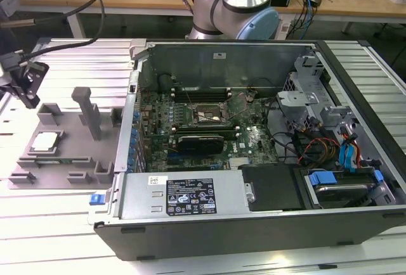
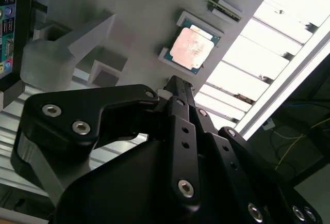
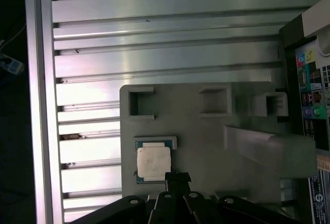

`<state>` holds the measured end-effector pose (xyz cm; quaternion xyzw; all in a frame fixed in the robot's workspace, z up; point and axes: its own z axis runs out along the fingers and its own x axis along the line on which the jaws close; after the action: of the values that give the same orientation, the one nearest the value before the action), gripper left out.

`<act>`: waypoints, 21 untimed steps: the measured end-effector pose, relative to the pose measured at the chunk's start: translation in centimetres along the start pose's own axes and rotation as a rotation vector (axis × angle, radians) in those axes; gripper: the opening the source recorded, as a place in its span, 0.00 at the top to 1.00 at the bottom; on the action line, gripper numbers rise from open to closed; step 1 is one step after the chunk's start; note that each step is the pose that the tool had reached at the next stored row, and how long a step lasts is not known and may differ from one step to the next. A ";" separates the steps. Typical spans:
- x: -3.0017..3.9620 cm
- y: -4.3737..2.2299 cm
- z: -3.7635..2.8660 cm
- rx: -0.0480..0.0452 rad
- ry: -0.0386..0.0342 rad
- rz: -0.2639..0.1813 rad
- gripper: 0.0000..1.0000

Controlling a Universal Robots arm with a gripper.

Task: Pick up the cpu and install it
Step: 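Pick up the cpu and move it towards the insertion slot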

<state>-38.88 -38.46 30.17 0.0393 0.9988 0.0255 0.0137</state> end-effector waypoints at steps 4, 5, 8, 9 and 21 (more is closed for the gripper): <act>0.01 -0.02 0.40 0.0001 0.0001 0.000 0.89; 0.01 -0.03 0.58 0.0000 -0.0002 0.000 0.89; 0.03 -0.06 1.18 -0.0001 -0.0009 0.000 0.89; 0.04 -0.08 1.62 -0.0001 -0.0017 0.000 0.89; 0.66 -0.65 4.31 -0.0002 -0.0021 0.000 0.89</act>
<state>-39.46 -38.84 25.81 0.0393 0.9988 0.0255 0.0148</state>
